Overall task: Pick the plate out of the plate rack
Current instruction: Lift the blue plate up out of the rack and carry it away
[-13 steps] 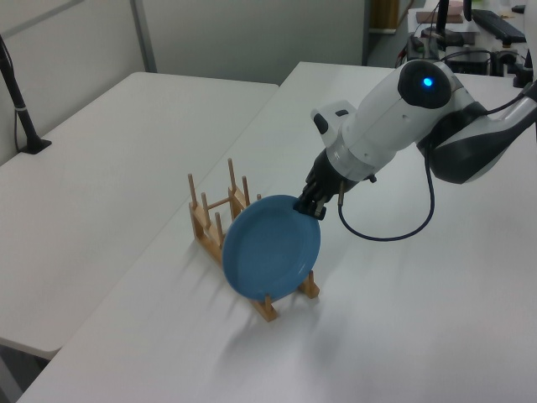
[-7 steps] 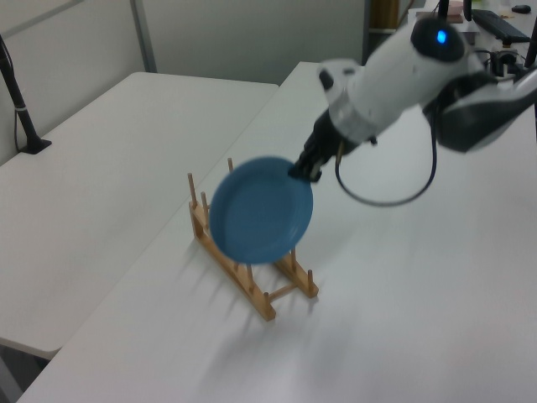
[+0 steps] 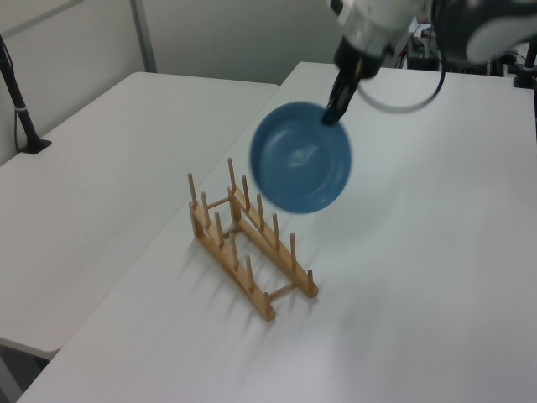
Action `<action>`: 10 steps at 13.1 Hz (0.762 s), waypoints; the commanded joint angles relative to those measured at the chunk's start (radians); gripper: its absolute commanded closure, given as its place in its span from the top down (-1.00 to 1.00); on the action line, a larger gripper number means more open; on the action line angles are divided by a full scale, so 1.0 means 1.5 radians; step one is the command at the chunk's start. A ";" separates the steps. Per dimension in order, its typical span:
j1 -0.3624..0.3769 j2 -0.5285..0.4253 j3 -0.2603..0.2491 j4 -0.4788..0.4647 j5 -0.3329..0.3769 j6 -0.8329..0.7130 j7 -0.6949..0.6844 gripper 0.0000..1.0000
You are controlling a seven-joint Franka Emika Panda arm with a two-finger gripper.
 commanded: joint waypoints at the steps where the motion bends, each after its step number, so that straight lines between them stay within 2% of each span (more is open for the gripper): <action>1: -0.057 -0.032 -0.080 0.012 0.142 -0.102 -0.275 -1.00; 3: -0.082 -0.031 -0.131 0.024 0.200 -0.154 -0.393 -1.00; 4: -0.090 -0.032 -0.158 0.022 0.212 -0.170 -0.454 -1.00; 5: -0.101 -0.025 -0.194 0.019 0.242 -0.193 -0.527 -1.00; 8: -0.125 -0.008 -0.256 -0.004 0.310 -0.196 -0.615 -1.00; 10: -0.143 0.016 -0.273 -0.025 0.324 -0.204 -0.645 -1.00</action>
